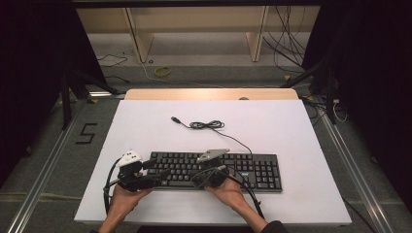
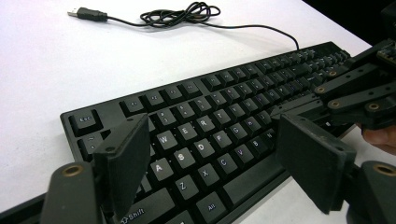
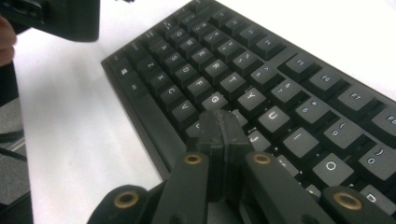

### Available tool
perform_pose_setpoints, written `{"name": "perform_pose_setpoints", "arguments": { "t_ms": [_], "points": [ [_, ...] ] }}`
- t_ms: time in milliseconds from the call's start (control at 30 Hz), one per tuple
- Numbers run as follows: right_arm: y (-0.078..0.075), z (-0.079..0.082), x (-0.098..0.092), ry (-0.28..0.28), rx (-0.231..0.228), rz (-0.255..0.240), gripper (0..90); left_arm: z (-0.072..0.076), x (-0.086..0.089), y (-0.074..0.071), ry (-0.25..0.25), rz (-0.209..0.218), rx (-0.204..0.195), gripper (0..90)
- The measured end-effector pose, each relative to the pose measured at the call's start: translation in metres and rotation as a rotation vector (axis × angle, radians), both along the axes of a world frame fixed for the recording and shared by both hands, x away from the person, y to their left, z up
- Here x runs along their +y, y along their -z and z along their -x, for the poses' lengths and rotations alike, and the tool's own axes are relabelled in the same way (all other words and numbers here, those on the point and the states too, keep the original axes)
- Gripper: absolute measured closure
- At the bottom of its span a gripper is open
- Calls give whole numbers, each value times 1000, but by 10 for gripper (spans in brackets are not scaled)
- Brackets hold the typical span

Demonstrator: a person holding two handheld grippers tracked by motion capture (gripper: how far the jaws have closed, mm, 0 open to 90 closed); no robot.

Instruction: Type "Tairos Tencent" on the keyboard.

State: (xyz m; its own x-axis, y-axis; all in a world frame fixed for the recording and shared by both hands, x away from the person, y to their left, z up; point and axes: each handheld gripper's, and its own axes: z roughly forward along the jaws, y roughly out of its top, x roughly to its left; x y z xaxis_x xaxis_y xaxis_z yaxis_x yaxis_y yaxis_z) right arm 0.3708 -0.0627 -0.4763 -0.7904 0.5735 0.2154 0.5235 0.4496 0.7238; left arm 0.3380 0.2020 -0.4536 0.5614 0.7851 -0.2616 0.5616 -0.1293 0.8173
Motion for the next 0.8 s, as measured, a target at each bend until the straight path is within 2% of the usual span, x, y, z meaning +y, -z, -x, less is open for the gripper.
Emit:
{"name": "perform_pose_setpoints", "arguments": {
  "t_ms": [233,367,500,533,567,600,633,800],
  "points": [
    [6,1,3,-3,-12,47,900,0,0,0,-6,4,2,255],
    [6,2,4,0,-26,55,900,-1,0,0,-4,0,0,255],
    [6,1,4,3,-17,50,900,-1,0,0,-6,-3,2,255],
    [5,1,3,5,-14,45,900,-1,0,1,-6,-3,2,256],
    [3,1,1,10,0,8,873,-2,0,1,-6,-2,1,256],
    [3,1,1,10,0,8,873,-2,0,1,-6,-2,1,256],
    [-1,0,-3,13,-3,-23,861,-3,0,1,-5,-3,3,256],
    [-7,1,-11,25,-18,-50,792,-5,-3,1,-2,-10,1,259]
  ]
}}
